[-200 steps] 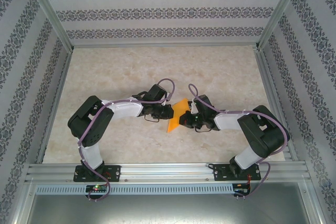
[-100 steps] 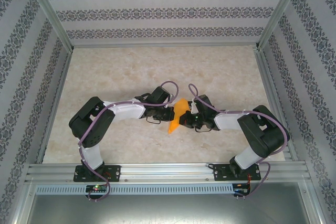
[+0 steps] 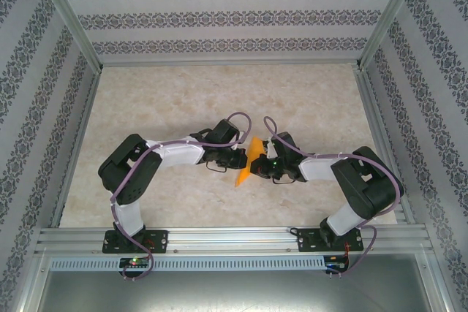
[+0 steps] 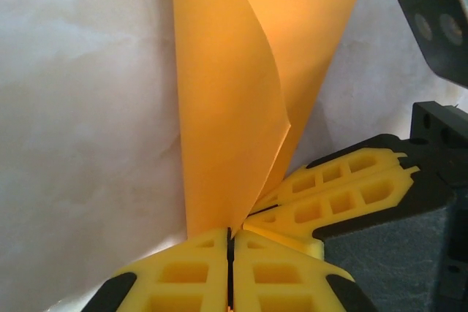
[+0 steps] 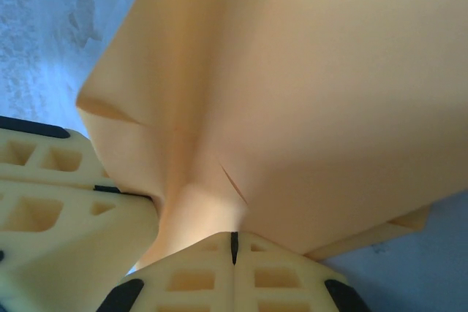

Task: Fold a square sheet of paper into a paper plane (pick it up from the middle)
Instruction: Fold the wing for the fifth time at the center of the table.

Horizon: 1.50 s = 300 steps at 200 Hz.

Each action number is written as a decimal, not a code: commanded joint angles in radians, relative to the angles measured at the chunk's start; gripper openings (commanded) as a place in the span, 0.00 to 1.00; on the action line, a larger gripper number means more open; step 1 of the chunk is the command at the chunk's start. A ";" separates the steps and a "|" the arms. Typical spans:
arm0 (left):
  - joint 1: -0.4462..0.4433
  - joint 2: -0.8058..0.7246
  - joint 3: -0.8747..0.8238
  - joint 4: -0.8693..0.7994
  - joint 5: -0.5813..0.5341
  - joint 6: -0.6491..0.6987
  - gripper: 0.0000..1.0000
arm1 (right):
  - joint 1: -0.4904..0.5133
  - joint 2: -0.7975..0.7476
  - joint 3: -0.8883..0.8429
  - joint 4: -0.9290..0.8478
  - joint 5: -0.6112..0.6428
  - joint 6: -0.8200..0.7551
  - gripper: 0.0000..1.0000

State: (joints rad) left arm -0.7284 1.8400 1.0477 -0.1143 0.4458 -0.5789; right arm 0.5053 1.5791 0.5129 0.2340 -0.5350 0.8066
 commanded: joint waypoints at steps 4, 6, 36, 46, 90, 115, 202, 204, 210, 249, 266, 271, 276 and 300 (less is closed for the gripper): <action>-0.016 0.025 0.022 0.033 0.054 -0.019 0.10 | -0.015 0.017 -0.031 0.014 0.009 0.004 0.02; -0.016 0.026 0.023 0.037 0.056 -0.022 0.10 | -0.015 0.017 -0.032 0.017 0.008 0.005 0.02; -0.015 0.047 0.011 0.082 0.092 -0.046 0.10 | -0.026 0.012 -0.046 0.050 0.001 0.018 0.02; -0.015 0.053 0.006 0.100 0.107 -0.054 0.10 | -0.031 0.014 -0.055 0.070 -0.008 0.028 0.01; -0.013 0.098 -0.001 0.119 0.113 -0.064 0.11 | -0.042 0.009 -0.080 0.131 -0.020 0.062 0.01; -0.012 0.106 -0.005 0.120 0.101 -0.060 0.11 | -0.043 -0.009 -0.089 0.134 -0.015 0.065 0.00; -0.008 0.125 0.000 0.114 0.088 -0.045 0.10 | -0.090 -0.102 -0.101 0.035 -0.005 0.026 0.00; -0.008 0.125 0.000 0.114 0.090 -0.046 0.11 | -0.091 -0.102 -0.100 0.032 -0.006 0.027 0.00; -0.008 0.127 0.001 0.117 0.091 -0.048 0.11 | -0.093 -0.101 -0.099 0.029 -0.006 0.026 0.00; -0.008 0.128 0.011 0.127 0.101 -0.055 0.11 | -0.100 -0.075 -0.083 0.045 -0.025 0.034 0.00; -0.008 0.127 0.017 0.128 0.106 -0.056 0.11 | -0.101 -0.061 -0.071 0.059 -0.038 0.041 0.00; -0.008 0.127 0.017 0.129 0.106 -0.058 0.11 | -0.102 -0.059 -0.069 0.062 -0.041 0.042 0.00; -0.008 0.127 0.018 0.128 0.106 -0.055 0.11 | -0.102 -0.056 -0.067 0.065 -0.041 0.043 0.00; -0.008 0.122 0.019 0.137 0.116 -0.059 0.11 | -0.105 -0.036 -0.063 0.063 -0.042 0.039 0.00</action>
State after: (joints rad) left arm -0.7315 1.9369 1.0504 0.0109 0.5499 -0.6331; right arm 0.4141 1.5173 0.4282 0.2813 -0.5655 0.8581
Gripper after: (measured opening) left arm 0.107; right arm 0.042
